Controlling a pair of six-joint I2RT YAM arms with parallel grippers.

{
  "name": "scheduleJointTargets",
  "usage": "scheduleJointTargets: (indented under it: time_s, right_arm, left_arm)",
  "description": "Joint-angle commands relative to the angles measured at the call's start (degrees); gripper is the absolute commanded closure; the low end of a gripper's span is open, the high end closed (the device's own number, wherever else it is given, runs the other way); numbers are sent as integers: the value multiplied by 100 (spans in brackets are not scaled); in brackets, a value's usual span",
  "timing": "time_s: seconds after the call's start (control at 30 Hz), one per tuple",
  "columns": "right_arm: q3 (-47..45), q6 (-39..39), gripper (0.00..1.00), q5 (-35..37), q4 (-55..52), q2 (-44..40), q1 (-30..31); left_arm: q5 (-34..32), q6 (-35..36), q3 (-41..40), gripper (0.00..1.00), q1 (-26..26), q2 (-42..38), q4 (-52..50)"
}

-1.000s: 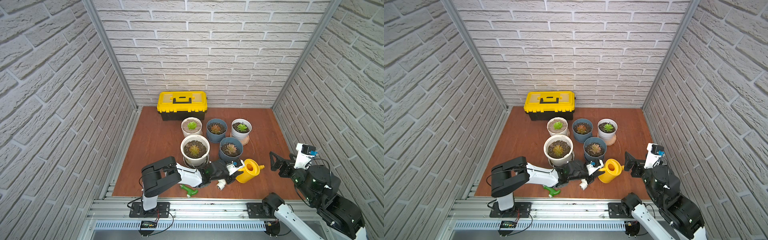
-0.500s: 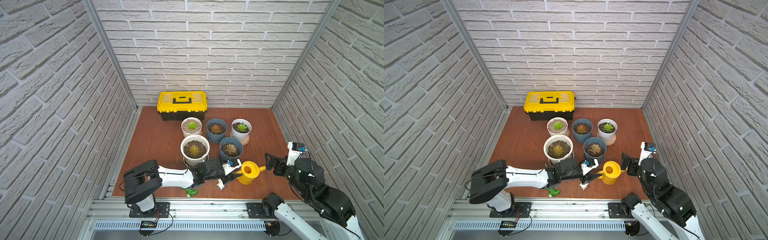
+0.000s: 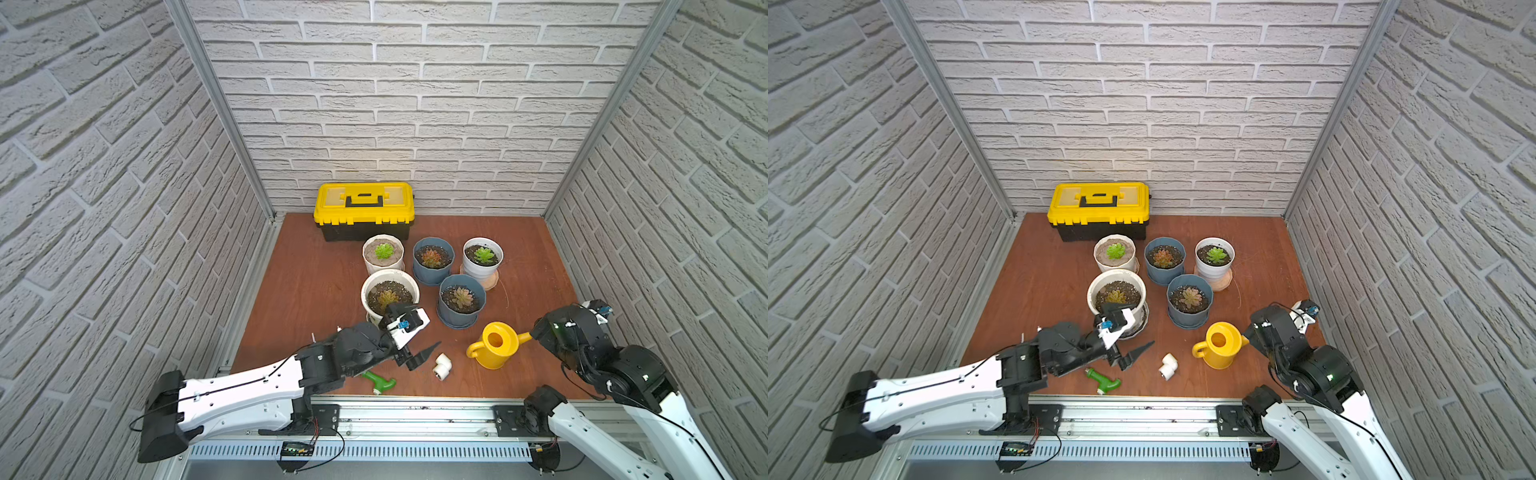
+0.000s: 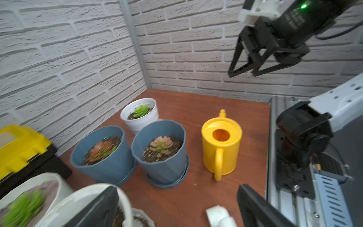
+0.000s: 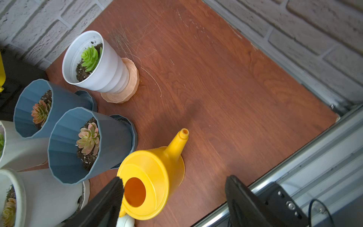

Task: Water the succulent around the soil edge
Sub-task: Place the watering can at the center of the board, then pick up the watering can from the center of the board.

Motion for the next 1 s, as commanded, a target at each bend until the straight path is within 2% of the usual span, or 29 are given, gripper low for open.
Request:
scheduleJointTargets:
  time_s: [0.0,0.13,0.27,0.37,0.5,0.67,0.97]
  right_arm:
    - [-308,982,24,-433,-129,207,74]
    - [-379,1794,28,-538,-208,745,677]
    - [-47,3469,28,43,-702,1455,2196]
    - [499,4623,25,294,-1128,2430,3332]
    - [1252,5819,22,484,-1600,3557,4345]
    - [1157,6330,23,84,-1015,4112,4730]
    - [269,6608,25,-656,644,4415,4805]
  left_arm:
    - [-1307,-64,-284,2,-13,-523,-1090]
    - [-1792,63,-757,2,-13,-1041,-996]
    - [-1979,116,-1076,2,-5,-1158,-660]
    - [-1944,41,-902,2,-16,-1176,-986]
    - [-1997,-111,-918,2,-25,-1318,-1158]
    - [-2239,-264,-969,2,-29,-1826,-1377]
    - [-2340,-428,-1198,2,-31,-2791,-1518]
